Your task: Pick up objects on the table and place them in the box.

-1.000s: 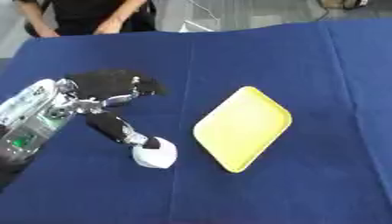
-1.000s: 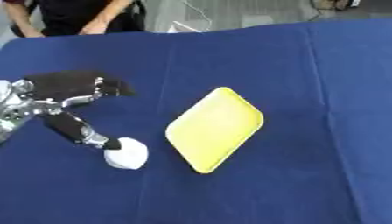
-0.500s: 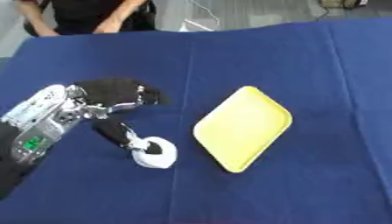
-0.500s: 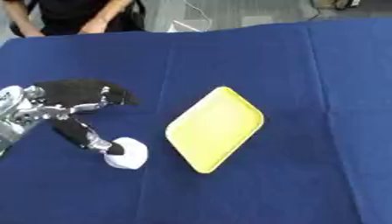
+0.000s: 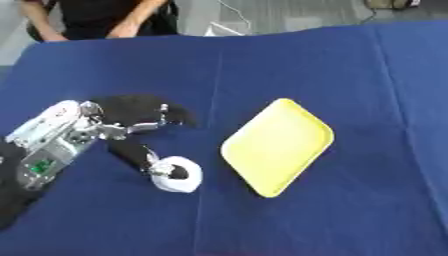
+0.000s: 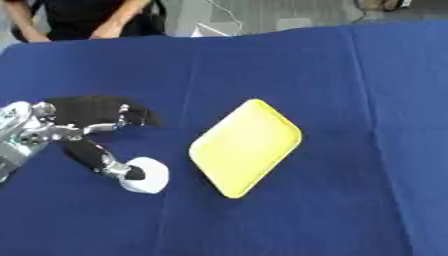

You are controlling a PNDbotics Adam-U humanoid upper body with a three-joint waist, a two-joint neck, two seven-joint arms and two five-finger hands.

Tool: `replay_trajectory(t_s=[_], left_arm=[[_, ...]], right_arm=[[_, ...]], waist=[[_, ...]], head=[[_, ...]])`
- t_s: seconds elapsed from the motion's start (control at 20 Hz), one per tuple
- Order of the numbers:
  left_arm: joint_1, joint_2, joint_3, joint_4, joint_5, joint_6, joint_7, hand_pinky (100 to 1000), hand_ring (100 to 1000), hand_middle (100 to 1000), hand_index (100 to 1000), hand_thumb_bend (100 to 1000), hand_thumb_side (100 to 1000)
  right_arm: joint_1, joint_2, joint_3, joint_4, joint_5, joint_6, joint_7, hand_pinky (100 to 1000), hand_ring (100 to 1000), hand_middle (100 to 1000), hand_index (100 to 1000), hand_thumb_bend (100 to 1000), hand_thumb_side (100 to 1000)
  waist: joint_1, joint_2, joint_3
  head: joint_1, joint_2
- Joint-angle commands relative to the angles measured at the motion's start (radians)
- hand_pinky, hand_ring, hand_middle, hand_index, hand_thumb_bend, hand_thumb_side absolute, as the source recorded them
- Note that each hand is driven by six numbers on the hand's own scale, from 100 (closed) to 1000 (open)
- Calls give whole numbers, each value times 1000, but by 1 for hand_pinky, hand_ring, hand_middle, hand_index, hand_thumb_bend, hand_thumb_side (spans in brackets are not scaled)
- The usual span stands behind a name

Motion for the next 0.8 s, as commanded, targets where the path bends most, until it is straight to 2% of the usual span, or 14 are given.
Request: replay_trajectory(t_s=[0.05,0.8], left_arm=[[-9,13,-8,4,-6,-15,-11,910,897,870,967,632,1000],[-9,5,-45,36,-12,-54,-43,909,897,868,966,628,1000]], right_arm=[[-13,-19,0,-14,-6,0,4,777,789,832,950,100,921],[-13,-20,0,-15,-6,-1,6,777,790,833,950,100,921]], waist=[[-4,-10,-1],[-4,-11,-2]], head=[[13,-10],[14,-11]])
